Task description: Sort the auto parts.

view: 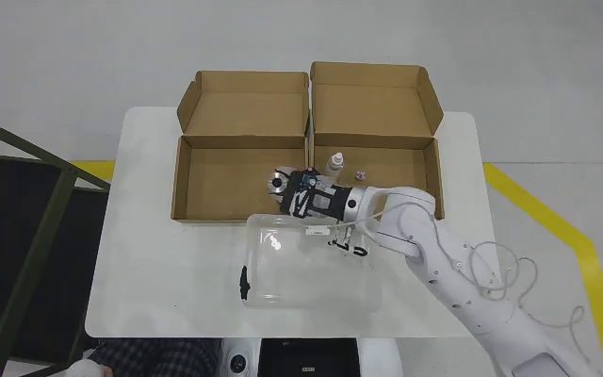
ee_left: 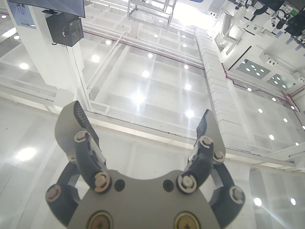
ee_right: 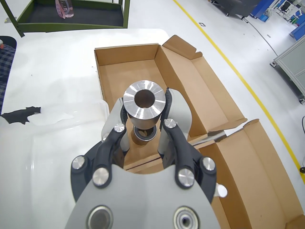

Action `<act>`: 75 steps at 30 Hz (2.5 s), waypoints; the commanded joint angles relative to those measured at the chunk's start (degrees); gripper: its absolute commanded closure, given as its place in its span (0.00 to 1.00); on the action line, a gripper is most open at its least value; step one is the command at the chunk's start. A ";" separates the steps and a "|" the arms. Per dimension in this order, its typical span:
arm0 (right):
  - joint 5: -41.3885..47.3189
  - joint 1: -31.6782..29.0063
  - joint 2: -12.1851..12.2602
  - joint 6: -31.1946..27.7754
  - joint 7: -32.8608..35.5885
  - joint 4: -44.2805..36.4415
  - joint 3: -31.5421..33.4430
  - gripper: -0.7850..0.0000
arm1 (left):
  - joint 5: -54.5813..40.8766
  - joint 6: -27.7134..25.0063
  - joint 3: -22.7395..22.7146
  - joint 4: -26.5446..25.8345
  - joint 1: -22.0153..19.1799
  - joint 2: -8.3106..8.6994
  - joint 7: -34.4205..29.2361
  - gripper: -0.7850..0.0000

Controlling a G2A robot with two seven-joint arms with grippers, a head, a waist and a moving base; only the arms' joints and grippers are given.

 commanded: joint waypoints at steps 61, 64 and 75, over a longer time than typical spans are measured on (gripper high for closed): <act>1.21 16.27 -13.03 9.92 14.88 25.62 -9.56 0.67 | 0.00 0.00 0.00 0.00 0.00 0.00 0.00 0.00; 0.97 14.86 -12.49 8.69 14.47 22.44 -7.99 0.66 | 0.00 0.00 0.00 0.00 0.00 0.00 0.00 0.00; -1.21 3.52 -8.90 3.95 13.11 4.08 1.04 0.63 | 0.00 0.00 0.00 0.00 0.00 0.00 0.00 0.00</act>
